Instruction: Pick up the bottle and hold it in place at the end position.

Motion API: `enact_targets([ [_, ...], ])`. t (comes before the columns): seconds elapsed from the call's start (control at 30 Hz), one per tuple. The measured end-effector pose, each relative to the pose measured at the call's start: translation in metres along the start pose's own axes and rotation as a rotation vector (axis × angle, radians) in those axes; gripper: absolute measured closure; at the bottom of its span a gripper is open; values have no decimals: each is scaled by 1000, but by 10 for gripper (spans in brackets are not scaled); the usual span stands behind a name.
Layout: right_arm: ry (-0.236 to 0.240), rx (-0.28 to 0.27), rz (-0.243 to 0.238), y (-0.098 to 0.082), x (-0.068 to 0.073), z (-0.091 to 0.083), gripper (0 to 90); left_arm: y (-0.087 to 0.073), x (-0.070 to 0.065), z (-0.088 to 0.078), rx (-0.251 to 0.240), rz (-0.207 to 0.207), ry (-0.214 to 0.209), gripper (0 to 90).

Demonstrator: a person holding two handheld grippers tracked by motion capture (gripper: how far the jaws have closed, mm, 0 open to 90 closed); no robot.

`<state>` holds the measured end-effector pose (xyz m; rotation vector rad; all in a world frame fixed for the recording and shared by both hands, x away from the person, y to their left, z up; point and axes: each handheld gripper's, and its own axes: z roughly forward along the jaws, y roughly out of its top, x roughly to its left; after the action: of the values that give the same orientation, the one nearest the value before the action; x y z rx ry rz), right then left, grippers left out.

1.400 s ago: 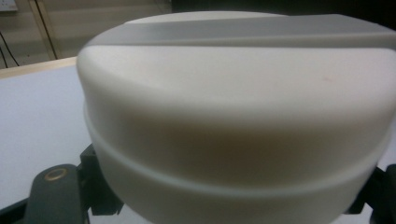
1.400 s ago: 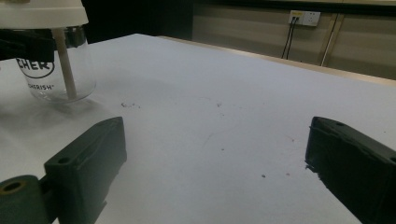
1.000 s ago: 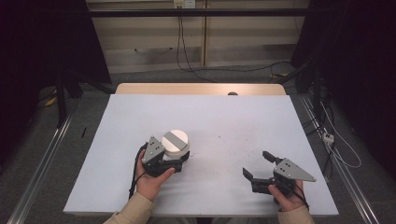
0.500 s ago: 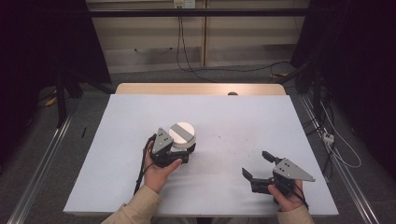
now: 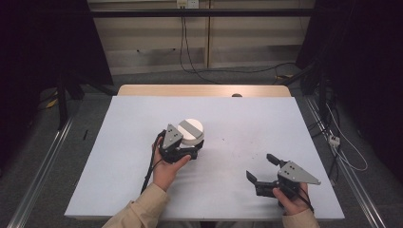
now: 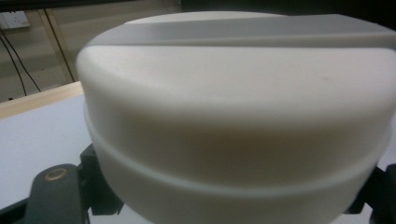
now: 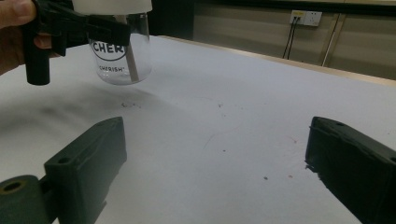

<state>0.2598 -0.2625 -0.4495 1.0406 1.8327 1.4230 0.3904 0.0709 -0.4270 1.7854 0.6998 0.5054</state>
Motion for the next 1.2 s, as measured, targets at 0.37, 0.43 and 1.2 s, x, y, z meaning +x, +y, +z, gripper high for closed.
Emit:
enact_targets([
  [0.37,-7,-1,7,-1,-1,0,52,5,4,12,10,-9,-18,184],
  [0.43,-8,0,9,-1,-2,0,52,6,4,15,16,-10,-22,184],
  [1.2,-2,-2,8,-1,-1,0,51,7,9,40,29,-9,-17,184],
])
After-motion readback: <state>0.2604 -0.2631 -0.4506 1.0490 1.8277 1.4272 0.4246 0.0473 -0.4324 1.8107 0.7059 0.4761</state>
